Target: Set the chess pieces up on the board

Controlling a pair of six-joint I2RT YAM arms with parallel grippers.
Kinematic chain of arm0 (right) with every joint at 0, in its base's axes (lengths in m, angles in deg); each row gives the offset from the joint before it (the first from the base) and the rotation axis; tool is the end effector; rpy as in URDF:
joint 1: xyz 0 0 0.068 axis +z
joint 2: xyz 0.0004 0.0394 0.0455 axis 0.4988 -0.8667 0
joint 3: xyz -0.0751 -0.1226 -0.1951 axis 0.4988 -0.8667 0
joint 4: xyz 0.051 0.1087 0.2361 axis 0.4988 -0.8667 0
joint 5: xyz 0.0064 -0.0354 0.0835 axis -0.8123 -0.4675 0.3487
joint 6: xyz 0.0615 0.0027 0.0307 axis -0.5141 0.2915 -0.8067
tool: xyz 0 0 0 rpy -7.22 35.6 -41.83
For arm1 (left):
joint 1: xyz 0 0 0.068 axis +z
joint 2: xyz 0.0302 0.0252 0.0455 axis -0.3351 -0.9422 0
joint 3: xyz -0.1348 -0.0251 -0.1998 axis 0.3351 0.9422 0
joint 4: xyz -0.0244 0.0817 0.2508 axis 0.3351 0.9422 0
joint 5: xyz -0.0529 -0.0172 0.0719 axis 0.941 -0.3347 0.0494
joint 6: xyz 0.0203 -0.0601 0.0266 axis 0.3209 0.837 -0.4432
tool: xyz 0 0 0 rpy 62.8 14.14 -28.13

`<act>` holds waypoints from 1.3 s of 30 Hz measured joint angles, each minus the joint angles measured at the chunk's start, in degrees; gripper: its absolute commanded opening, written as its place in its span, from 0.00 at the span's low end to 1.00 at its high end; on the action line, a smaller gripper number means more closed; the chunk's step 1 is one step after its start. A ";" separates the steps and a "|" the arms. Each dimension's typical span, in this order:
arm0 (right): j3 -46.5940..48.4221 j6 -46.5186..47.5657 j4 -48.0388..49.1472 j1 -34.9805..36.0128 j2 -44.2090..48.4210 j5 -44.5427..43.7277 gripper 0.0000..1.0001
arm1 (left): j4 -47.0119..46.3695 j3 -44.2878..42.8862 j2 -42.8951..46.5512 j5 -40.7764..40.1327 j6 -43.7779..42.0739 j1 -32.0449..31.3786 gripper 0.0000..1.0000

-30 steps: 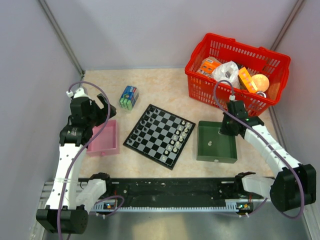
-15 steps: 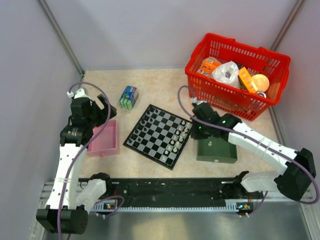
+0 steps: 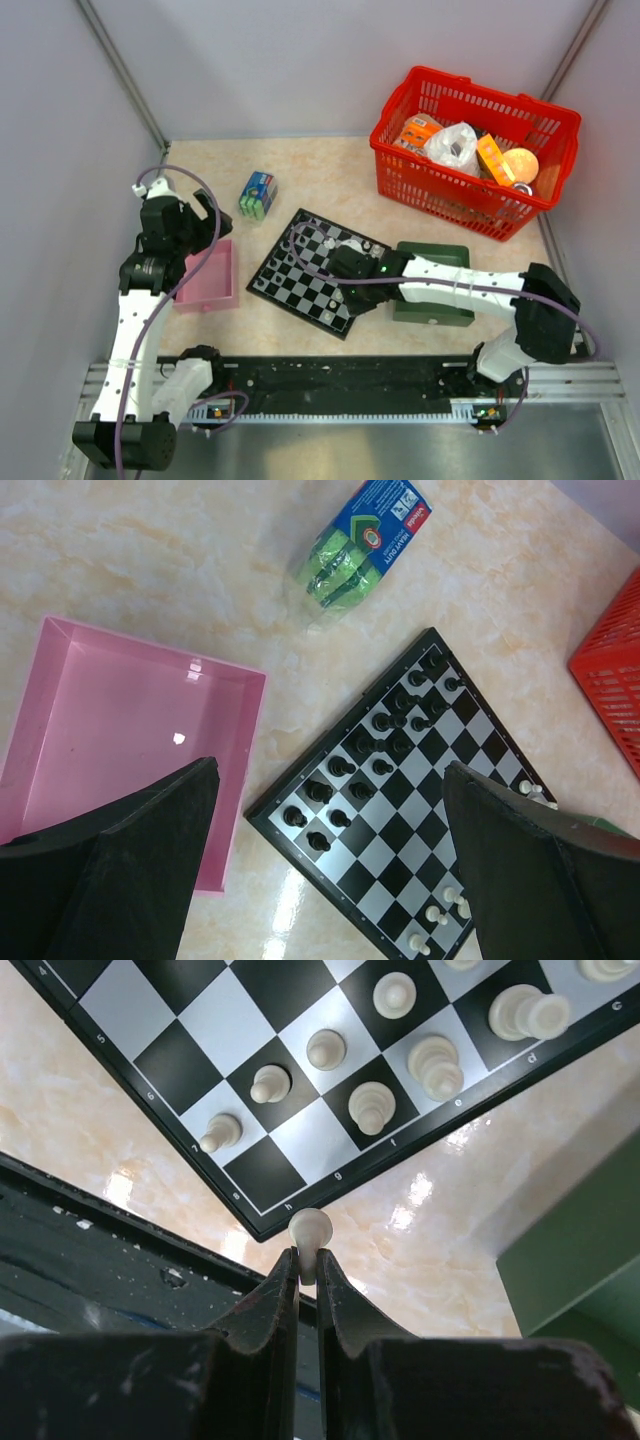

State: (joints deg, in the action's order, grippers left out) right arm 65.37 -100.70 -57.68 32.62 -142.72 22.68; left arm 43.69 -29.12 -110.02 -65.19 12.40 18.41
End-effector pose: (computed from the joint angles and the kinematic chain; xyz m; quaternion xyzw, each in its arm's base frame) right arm 0.1487 0.2696 0.1834 -0.2019 0.9538 0.1183 0.1886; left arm 0.2227 -0.0032 0.3145 -0.2339 0.8417 -0.1251 0.4703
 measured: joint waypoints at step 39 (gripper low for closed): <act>2.91 0.79 4.42 0.70 -10.62 -2.97 0.00 | 0.00 0.11 0.63 -2.43 -0.02 0.00 0.99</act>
State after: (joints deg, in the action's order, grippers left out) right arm 68.27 -99.91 -53.27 33.32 -153.35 19.71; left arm 43.69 -29.01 -109.38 -67.62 12.38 18.41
